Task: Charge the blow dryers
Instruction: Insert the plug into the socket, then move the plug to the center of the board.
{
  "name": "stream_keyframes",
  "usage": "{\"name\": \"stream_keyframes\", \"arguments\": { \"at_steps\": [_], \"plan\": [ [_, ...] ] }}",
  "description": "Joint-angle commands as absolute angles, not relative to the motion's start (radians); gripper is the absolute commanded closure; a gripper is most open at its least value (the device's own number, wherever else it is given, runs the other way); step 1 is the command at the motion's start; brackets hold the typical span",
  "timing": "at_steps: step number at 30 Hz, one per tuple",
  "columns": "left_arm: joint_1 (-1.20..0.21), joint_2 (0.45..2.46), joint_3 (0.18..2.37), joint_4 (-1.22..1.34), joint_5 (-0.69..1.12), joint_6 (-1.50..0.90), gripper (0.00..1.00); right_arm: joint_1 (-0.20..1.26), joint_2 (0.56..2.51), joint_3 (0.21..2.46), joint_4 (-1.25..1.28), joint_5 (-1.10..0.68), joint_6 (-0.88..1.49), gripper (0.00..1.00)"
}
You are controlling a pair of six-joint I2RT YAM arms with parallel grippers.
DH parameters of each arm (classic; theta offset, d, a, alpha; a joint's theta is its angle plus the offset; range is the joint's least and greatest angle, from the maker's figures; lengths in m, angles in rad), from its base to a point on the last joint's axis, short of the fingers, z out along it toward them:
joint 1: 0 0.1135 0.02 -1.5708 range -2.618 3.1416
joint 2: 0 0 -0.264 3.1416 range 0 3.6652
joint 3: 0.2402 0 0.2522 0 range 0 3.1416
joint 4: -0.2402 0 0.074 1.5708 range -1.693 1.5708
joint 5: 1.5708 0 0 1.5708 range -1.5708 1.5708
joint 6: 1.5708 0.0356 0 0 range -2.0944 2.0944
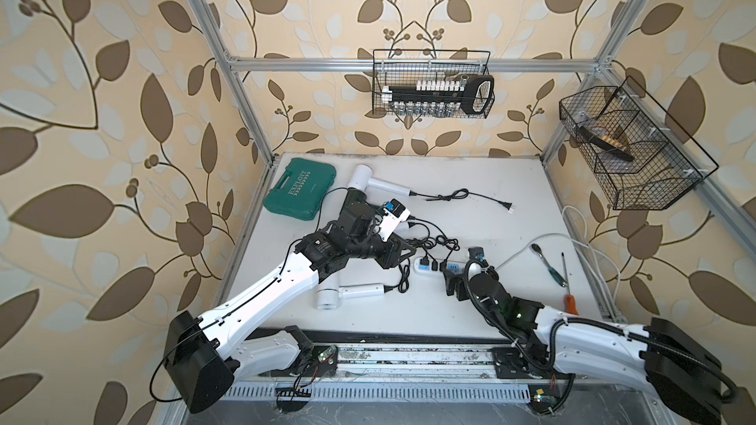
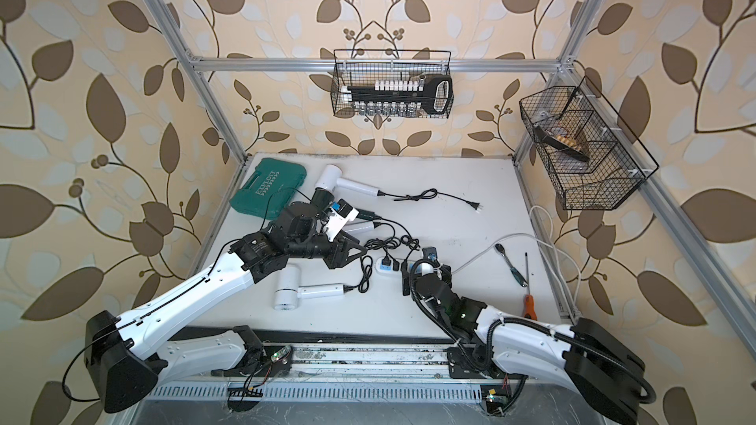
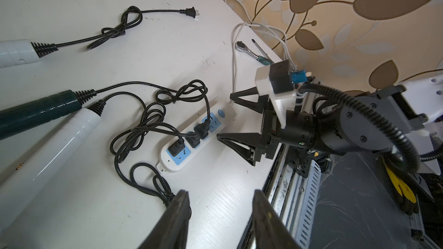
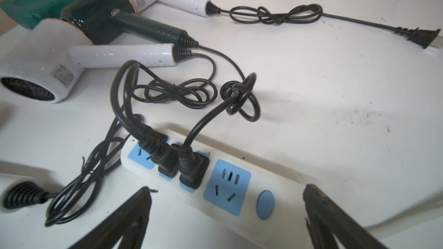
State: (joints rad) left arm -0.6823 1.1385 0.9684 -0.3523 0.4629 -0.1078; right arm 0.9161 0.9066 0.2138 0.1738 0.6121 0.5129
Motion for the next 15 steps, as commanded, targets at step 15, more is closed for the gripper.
{"name": "stream_keyframes", "arguments": {
  "at_steps": [15],
  "plan": [
    [-0.693, 1.158, 1.062, -0.407, 0.481, -0.138, 0.53, 0.536, 0.747, 0.477, -0.463, 0.348, 0.775, 0.02]
  ]
}}
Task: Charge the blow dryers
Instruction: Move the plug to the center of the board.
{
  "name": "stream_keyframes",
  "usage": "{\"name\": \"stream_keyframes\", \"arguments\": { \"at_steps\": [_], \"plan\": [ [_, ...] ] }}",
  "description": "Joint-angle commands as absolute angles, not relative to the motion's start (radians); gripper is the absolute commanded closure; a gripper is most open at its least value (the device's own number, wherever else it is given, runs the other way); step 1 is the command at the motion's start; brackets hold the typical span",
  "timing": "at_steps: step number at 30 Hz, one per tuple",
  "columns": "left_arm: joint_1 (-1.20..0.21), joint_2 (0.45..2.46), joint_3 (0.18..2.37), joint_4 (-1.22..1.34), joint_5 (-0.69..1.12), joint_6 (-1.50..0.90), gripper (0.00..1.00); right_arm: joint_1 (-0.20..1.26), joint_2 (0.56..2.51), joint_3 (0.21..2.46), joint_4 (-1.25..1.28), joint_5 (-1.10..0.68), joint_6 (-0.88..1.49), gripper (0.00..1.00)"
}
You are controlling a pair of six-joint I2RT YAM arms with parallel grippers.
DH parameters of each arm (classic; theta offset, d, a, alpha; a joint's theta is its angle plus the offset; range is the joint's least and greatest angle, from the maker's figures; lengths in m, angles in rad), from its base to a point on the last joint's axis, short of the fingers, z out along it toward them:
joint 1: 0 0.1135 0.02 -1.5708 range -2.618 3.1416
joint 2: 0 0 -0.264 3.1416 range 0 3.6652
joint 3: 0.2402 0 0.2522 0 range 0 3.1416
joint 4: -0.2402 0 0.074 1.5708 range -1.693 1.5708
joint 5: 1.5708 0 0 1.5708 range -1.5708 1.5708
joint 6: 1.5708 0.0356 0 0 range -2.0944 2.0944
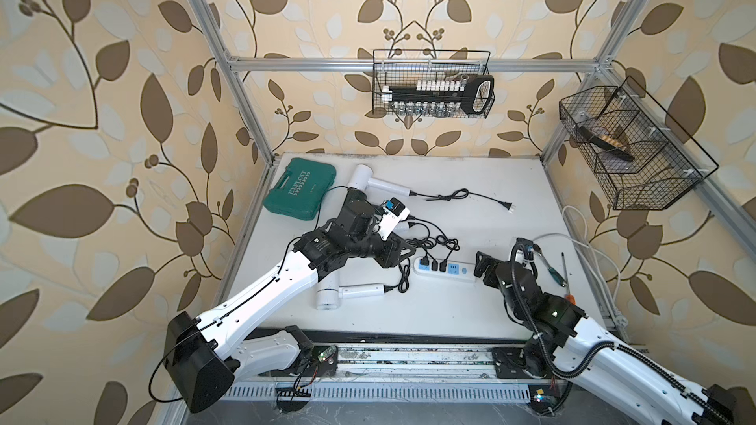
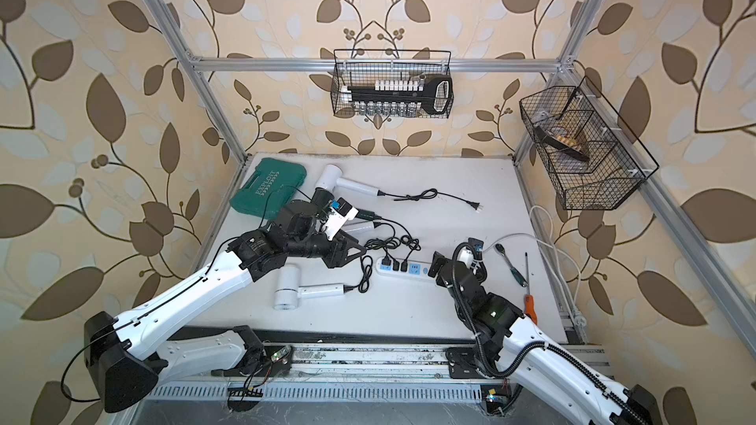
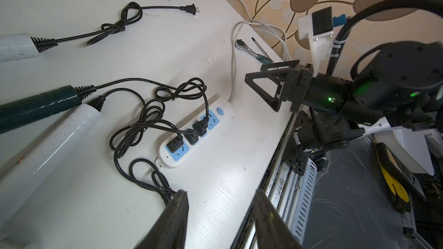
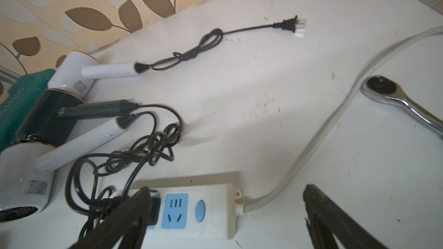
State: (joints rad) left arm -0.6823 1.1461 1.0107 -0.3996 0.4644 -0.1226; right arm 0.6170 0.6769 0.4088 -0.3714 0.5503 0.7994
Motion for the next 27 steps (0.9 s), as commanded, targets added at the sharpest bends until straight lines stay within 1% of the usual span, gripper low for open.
{"name": "stream_keyframes", "arguments": {
  "at_steps": [1, 4, 7, 10, 15, 19, 23, 25, 27],
  "plan": [
    [-0.693, 1.167, 1.071, -0.407, 0.483, -0.139, 0.53, 0.490, 0.787, 0.500, -0.466, 0.291, 0.750, 0.02],
    [-0.693, 1.207, 1.103, -0.408, 0.486, -0.130, 0.53, 0.404, 0.856, 0.543, -0.459, 0.203, 0.705, 0.02],
    [-0.692, 1.270, 1.147, -0.404, 0.488, -0.112, 0.52, 0.370, 0.865, 0.567, -0.450, 0.199, 0.698, 0.02],
    [-0.693, 1.349, 1.209, -0.393, 0.481, -0.090, 0.53, 0.358, 0.877, 0.588, -0.444, 0.217, 0.689, 0.02],
    [-0.692, 1.509, 1.302, -0.280, 0.449, -0.068, 0.53, 0.335, 0.921, 0.632, -0.455, 0.200, 0.656, 0.02],
    [-0.691, 1.656, 1.424, -0.201, 0.458, -0.030, 0.55, 0.331, 0.944, 0.653, -0.453, 0.180, 0.636, 0.02],
    [-0.692, 1.801, 1.565, -0.189, 0.475, 0.035, 0.58, 0.328, 0.952, 0.662, -0.435, 0.160, 0.616, 0.02],
    [-0.691, 1.842, 1.592, -0.167, 0.476, 0.069, 0.58, 0.320, 0.963, 0.672, -0.431, 0.163, 0.595, 0.02],
    [-0.692, 1.872, 1.586, -0.113, 0.469, 0.088, 0.57, 0.296, 0.982, 0.682, -0.427, 0.153, 0.577, 0.02]
  ]
}}
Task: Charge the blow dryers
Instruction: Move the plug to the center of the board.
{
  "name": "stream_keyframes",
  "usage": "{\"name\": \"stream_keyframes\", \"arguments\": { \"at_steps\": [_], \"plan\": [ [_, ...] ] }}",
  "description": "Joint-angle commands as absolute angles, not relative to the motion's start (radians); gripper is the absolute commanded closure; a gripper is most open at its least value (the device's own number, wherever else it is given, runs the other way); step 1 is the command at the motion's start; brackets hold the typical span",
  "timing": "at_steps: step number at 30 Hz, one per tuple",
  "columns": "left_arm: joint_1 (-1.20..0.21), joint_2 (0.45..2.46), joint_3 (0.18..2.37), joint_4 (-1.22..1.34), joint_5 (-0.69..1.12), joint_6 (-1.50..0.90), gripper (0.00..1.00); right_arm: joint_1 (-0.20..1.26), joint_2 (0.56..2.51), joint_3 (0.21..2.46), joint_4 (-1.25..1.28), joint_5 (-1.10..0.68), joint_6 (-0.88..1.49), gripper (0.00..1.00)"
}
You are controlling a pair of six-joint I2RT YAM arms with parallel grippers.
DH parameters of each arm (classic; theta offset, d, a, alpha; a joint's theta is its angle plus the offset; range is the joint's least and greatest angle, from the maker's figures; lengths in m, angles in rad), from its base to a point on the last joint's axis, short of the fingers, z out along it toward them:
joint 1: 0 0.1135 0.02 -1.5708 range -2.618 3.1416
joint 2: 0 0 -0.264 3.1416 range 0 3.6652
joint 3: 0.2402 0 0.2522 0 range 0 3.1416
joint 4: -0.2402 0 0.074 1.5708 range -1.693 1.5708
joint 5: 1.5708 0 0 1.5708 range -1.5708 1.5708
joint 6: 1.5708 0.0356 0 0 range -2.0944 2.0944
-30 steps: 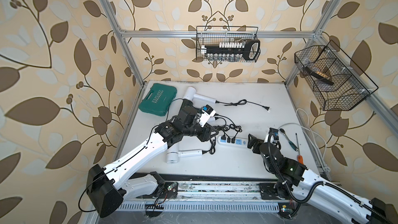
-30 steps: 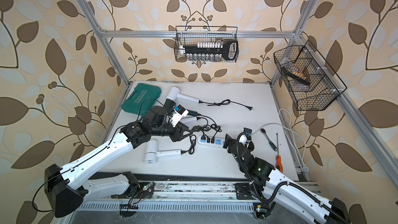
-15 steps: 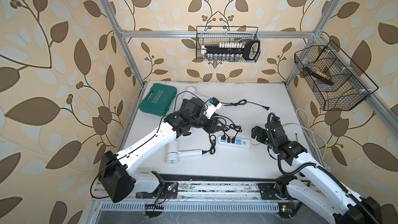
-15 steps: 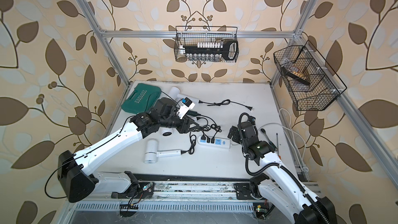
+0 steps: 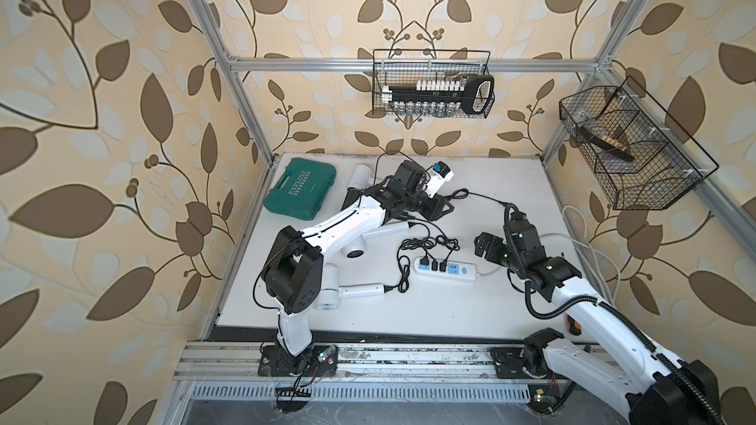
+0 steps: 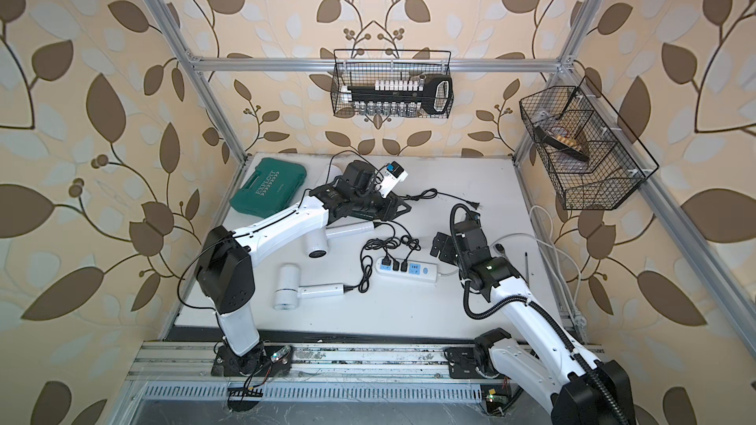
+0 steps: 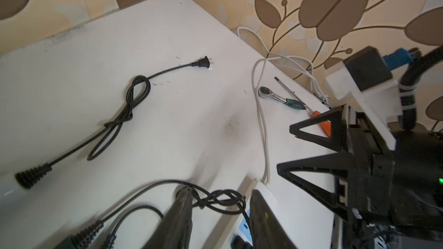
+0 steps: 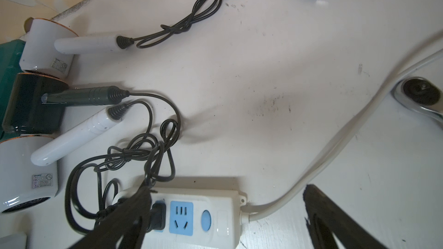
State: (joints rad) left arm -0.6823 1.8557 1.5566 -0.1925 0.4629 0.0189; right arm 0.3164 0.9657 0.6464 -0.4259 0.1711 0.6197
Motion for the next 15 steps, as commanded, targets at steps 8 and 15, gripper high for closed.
{"name": "stream_keyframes", "arguments": {
  "at_steps": [8, 15],
  "plan": [
    [-0.690, 1.961, 1.676, -0.185, 0.470, 0.080, 0.55, 0.075, 1.084, 0.731, -0.407, -0.095, 0.590, 0.02],
    [-0.690, 1.957, 1.727, -0.375, 0.450, 0.065, 0.55, 0.059, 1.179, 0.841, -0.448, -0.143, 0.588, 0.02]
  ]
}}
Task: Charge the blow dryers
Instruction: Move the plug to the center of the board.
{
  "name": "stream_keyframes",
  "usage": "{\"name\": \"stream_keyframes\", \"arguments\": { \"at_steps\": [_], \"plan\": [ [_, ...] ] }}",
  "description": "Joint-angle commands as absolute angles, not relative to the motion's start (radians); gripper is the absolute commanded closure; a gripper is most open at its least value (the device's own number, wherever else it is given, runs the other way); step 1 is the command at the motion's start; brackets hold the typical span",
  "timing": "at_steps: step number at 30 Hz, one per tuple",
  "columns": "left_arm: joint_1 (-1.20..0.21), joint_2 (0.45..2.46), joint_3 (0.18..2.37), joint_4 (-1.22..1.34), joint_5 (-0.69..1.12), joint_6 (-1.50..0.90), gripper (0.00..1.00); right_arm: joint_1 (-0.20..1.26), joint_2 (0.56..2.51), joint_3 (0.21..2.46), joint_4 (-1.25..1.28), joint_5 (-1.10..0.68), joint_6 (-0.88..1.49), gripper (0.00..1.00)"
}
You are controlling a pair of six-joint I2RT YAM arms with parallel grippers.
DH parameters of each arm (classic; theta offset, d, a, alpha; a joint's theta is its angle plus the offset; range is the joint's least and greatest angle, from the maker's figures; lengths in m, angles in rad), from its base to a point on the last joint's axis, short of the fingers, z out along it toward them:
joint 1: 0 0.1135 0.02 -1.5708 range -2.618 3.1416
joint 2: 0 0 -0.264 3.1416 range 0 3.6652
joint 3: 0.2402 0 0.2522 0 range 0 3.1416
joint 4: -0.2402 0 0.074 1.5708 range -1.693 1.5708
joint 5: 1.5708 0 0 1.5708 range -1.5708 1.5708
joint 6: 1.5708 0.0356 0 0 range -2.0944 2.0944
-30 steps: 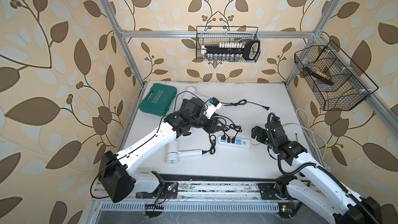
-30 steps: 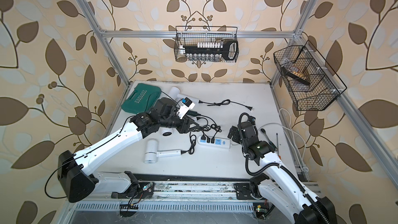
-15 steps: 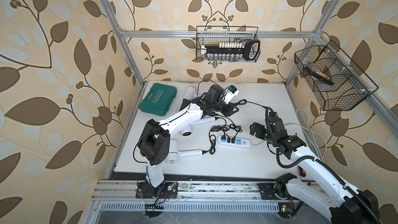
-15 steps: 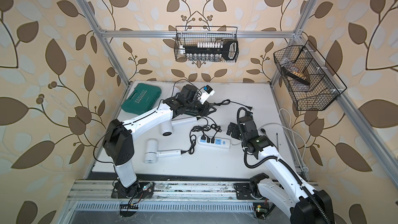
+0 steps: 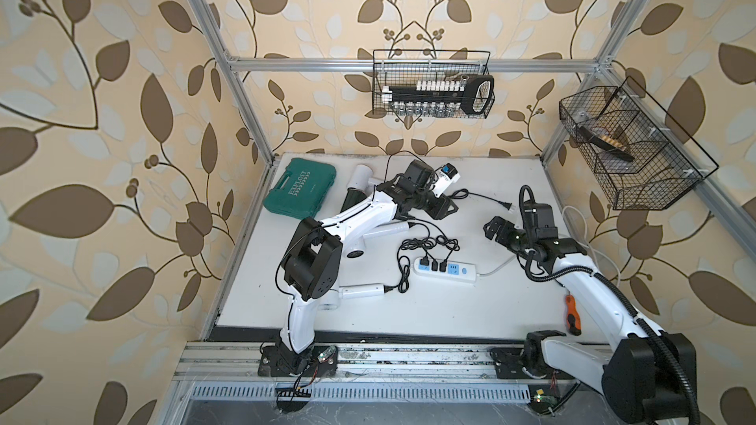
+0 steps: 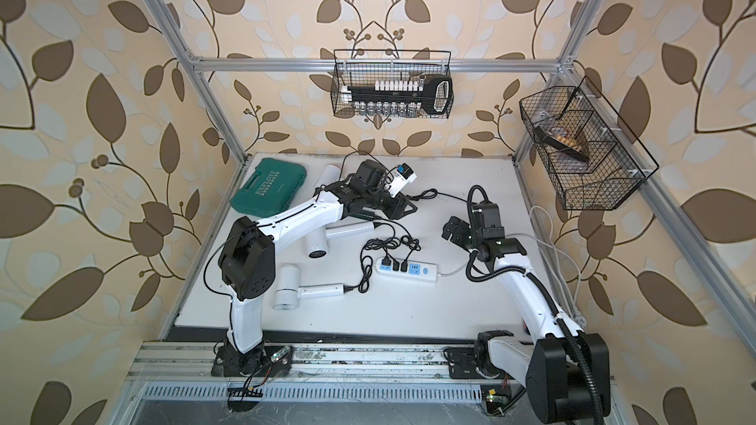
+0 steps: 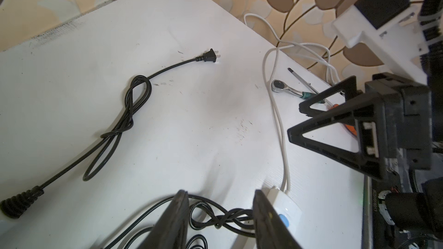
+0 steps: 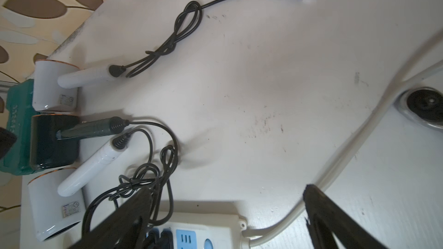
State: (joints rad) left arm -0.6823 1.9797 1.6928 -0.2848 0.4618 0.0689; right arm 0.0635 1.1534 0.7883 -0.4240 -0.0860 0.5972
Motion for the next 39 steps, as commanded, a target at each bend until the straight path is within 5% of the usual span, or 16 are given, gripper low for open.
{"name": "stream_keyframes", "arguments": {
  "at_steps": [1, 13, 25, 39],
  "plan": [
    [-0.689, 1.954, 1.720, -0.384, 0.454, 0.060, 0.54, 0.060, 1.200, 0.859, -0.465, -0.151, 0.586, 0.02],
    [-0.709, 1.841, 1.550, -0.279, 0.453, 0.018, 0.53, 0.049, 1.300, 0.973, -0.569, -0.098, 0.573, 0.02],
    [-0.726, 1.799, 1.519, -0.265, 0.428, 0.040, 0.54, -0.066, 1.641, 1.229, -0.582, -0.328, 0.628, 0.10],
    [-0.733, 1.794, 1.550, -0.316, 0.456, 0.032, 0.54, -0.135, 1.943, 1.548, -0.672, 0.022, 0.546, 0.06]
  ]
}}
